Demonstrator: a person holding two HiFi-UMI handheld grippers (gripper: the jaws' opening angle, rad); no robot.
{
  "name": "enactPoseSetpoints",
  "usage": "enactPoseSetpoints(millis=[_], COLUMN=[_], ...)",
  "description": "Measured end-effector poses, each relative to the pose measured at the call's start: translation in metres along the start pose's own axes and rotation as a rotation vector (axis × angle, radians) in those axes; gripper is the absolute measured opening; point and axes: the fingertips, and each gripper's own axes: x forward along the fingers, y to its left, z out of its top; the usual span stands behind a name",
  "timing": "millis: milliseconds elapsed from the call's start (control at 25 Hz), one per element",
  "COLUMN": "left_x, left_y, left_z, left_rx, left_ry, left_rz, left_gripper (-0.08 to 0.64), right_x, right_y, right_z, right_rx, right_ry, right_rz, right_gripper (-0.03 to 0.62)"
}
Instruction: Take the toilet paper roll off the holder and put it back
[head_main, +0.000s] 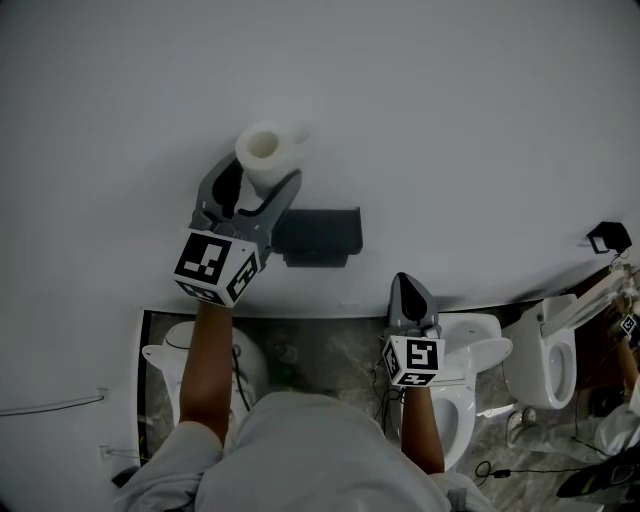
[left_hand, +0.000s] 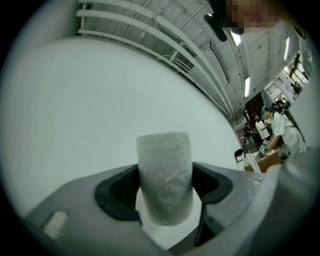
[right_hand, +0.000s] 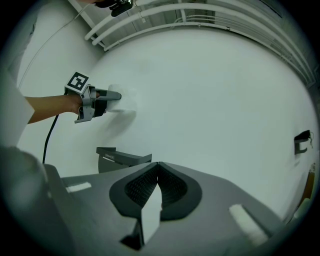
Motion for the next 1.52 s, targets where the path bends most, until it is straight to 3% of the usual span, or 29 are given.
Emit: enactPoseSetpoints(millis=[600, 1520], left_x=[-0.001, -0.003], left_y=[0.001, -0.013], left_z=[-0.015, -0.074], left_rx=[-0.019, -0.083], left_ry=[0.017, 0.106], left_rz=[-0.002, -0.034], left_gripper=[0.314, 0.314], right_x=[0.001, 0.003], right_y=[0.008, 0.011], right_z=[0.004, 0.005], right_rx=[-0.005, -0.010], right_ry=[-0.011, -0.057], right_rz=[0.015, 0.022], right_gripper=[0.002, 0.002])
